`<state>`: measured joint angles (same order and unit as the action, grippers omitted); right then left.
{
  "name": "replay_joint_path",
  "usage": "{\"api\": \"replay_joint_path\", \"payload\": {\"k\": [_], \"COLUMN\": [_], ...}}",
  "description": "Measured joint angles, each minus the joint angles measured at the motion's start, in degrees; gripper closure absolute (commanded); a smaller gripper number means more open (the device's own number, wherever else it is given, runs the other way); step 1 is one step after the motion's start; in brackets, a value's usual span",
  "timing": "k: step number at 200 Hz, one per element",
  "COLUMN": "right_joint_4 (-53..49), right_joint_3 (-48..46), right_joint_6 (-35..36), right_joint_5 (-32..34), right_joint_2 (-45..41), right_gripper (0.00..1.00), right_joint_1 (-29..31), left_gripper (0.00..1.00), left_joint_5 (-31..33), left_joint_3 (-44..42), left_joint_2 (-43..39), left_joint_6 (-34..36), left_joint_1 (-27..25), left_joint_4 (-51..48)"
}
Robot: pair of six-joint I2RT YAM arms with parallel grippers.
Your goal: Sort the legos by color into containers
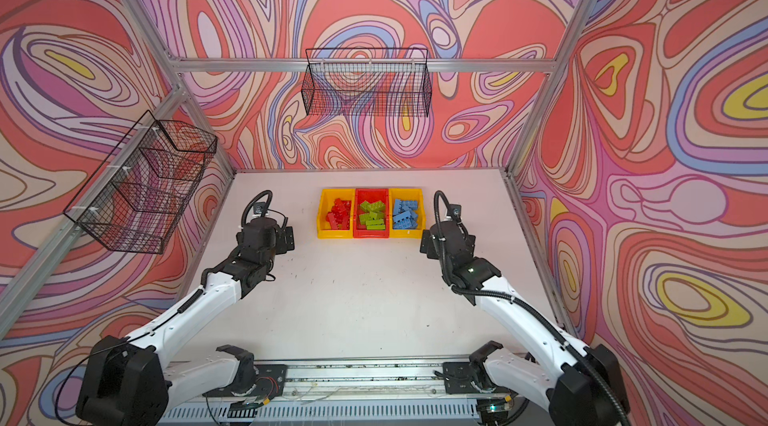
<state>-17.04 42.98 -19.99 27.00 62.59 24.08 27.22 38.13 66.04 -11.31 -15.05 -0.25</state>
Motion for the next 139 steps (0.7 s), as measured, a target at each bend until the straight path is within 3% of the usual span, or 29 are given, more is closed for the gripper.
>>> {"api": "replay_joint_path", "payload": {"k": [57, 98, 139], "right_joint_4": [24.65, 49.79, 64.43], "right_joint_3": [-11.98, -21.03, -20.79], "right_joint_6": [5.05, 8.31, 11.96], "right_joint_5": [-2.99, -3.89, -5.4], "right_joint_2": [4.5, 17.18, 27.98], "right_gripper": [0.02, 0.02, 0.02], "right_joint_1": [-16.92, -19.23, -19.8], "left_gripper": [0.0, 0.0, 0.0], "left_joint_5": [1.84, -2.67, -9.77], "left_joint_3": [-13.9, -15.67, -17.35], "left_joint_2": [-0.09, 6.95, 13.79], "left_joint_6": [6.27, 4.11, 3.72], "left_joint_1": [5.49, 14.32, 15.43], "left_joint_4": [18.93, 28.81, 38.99]}}
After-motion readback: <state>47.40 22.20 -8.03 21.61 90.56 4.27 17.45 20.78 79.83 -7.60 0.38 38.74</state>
